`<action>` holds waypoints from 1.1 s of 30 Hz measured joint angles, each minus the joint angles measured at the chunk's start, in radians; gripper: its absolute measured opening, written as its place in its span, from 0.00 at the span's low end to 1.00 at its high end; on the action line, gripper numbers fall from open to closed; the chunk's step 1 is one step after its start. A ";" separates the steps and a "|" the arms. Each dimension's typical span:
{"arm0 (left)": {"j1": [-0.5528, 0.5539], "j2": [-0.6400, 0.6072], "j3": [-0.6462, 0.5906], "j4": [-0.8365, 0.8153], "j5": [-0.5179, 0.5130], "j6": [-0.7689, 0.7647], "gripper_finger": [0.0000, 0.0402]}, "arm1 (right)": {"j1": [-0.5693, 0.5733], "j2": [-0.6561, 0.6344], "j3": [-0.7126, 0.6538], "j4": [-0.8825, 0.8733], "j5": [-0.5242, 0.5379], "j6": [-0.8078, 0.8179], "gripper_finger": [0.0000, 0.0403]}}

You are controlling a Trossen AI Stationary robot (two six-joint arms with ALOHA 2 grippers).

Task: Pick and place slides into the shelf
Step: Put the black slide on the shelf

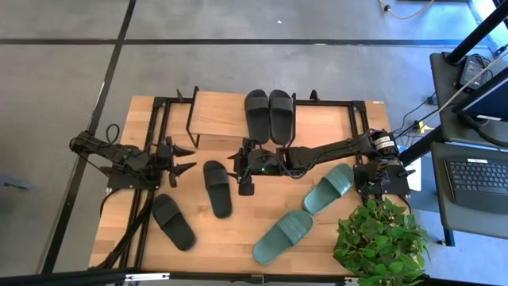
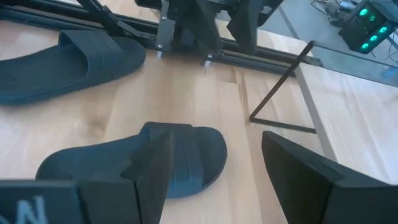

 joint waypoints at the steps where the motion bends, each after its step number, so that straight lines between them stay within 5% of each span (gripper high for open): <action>1: 0.000 0.000 0.000 0.000 0.024 -0.009 0.51 | 0.000 0.000 0.000 0.000 0.000 0.004 0.61; 7: 0.000 0.000 0.000 0.000 0.123 -0.091 0.51 | 0.000 0.000 0.000 0.000 0.000 0.054 0.61; 26: 0.000 0.000 0.000 0.000 0.122 -0.130 0.51 | 0.048 0.000 0.000 -0.166 -0.001 0.120 0.61; 33: 0.000 0.000 0.000 0.000 0.119 -0.130 0.51 | 0.069 0.059 0.001 -0.100 0.000 0.103 0.61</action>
